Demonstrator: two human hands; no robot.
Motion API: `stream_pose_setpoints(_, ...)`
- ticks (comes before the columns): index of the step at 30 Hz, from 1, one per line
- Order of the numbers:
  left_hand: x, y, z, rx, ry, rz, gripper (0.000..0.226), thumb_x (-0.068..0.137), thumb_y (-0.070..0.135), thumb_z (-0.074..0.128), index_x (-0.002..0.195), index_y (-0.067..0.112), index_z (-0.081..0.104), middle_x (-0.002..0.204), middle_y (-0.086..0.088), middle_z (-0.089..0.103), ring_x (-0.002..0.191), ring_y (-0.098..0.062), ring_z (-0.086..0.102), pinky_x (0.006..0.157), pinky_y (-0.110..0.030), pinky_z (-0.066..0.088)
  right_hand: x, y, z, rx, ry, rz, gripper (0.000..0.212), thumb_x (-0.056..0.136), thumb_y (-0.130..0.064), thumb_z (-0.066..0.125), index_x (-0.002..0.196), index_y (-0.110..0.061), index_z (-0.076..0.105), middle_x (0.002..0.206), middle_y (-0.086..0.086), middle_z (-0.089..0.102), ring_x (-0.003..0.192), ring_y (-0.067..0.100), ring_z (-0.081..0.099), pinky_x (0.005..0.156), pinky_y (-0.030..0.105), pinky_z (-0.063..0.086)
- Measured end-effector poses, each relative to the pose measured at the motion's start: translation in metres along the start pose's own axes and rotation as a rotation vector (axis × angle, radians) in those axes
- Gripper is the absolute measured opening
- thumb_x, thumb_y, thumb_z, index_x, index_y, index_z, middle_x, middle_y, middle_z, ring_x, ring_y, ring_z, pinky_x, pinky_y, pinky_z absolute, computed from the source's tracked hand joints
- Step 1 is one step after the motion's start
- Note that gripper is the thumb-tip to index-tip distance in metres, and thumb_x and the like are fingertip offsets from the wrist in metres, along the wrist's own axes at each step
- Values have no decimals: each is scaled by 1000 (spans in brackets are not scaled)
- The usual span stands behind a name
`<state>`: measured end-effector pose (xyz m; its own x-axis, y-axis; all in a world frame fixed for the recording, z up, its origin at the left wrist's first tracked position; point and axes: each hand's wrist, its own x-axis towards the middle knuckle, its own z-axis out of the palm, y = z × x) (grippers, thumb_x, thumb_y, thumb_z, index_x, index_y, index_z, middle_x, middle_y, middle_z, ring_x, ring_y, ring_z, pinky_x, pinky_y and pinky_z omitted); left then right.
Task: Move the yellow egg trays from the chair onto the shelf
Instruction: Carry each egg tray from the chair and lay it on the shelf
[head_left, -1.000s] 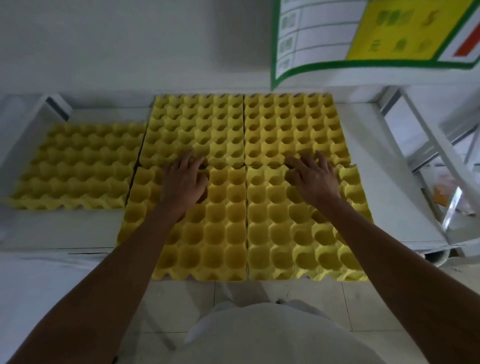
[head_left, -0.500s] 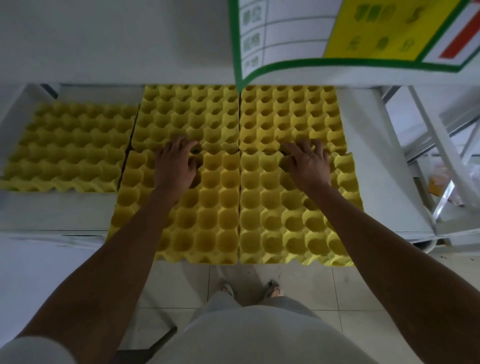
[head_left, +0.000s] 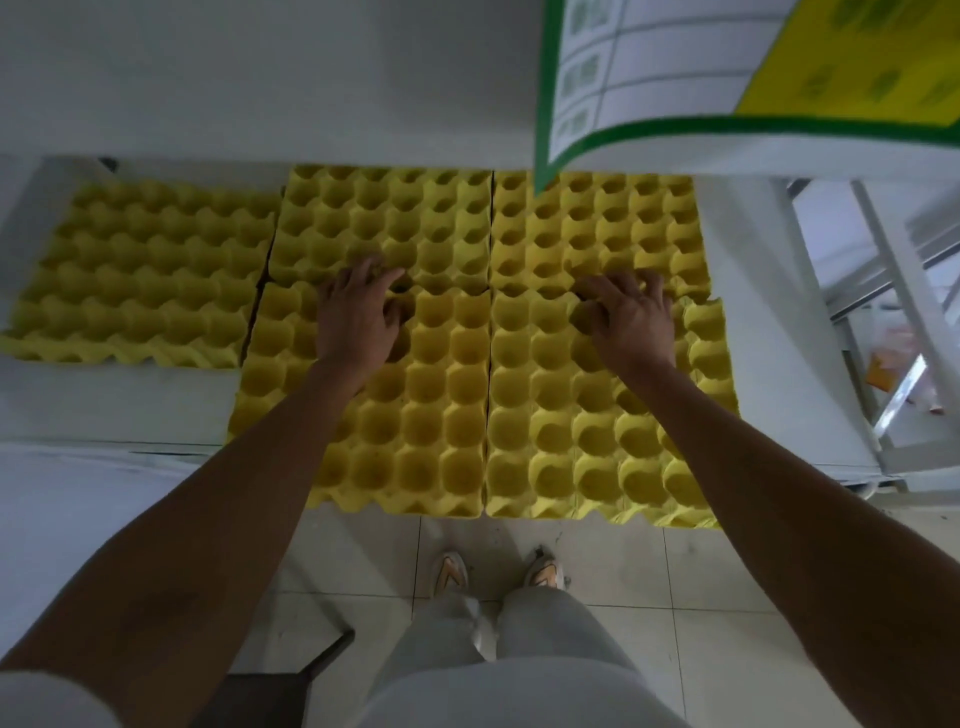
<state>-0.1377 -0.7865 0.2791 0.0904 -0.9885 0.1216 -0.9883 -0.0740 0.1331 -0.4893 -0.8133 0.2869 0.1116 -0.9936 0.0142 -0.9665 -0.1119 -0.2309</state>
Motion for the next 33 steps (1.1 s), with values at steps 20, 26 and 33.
stream_pose_setpoints(20,-51,-119,-74,81,18,-86,51,105,42,44,151,22,48,166,-6,35,153,-35,31,120,-55,29,-1,-86,-24,-131,-9,-361,60,102,-53,33,157,-33,40,169,12,27,157,36,21,127,54,17)
stream_pose_setpoints(26,-77,-229,-83,63,-67,-166,56,103,43,48,156,23,42,169,-6,27,153,-35,29,118,-52,33,7,-235,16,-112,-148,-454,66,102,-48,48,162,-31,28,170,8,23,157,31,19,124,50,25)
stream_pose_setpoints(33,-50,-275,-71,-50,-91,-65,53,103,42,50,154,31,44,168,-4,30,154,-33,28,120,-51,31,24,-309,40,-141,-188,-341,69,102,-48,49,163,-29,23,171,8,20,157,29,17,125,48,24)
